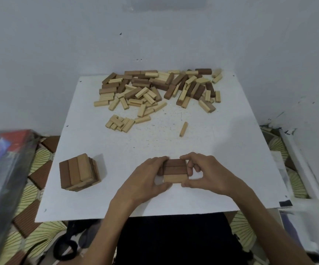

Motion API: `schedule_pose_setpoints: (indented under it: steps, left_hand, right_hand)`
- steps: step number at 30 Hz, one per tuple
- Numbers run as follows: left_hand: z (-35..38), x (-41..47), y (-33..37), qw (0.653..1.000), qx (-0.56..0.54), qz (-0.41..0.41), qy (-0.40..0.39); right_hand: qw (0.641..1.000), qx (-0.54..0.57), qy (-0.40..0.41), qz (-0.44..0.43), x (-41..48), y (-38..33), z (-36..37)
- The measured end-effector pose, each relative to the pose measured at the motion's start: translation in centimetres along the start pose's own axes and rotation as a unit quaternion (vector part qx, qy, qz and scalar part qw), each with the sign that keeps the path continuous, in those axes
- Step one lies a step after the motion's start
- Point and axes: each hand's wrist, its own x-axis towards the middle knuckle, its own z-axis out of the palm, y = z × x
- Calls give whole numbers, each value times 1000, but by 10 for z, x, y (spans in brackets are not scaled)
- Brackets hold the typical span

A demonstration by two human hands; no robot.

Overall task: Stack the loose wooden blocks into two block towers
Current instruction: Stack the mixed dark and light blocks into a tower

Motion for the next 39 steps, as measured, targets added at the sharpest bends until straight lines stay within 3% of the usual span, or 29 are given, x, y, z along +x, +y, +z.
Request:
schedule_pose_setpoints:
  steps: [30, 39]
  left_hand:
    - [-8, 12, -1, 999, 6, 3, -39]
    - [-32, -8, 4, 993, 77, 58, 67]
  right_hand:
    - [995, -104, -7, -7, 2, -9, 5]
    - [983, -157, 53, -76, -5, -31, -4]
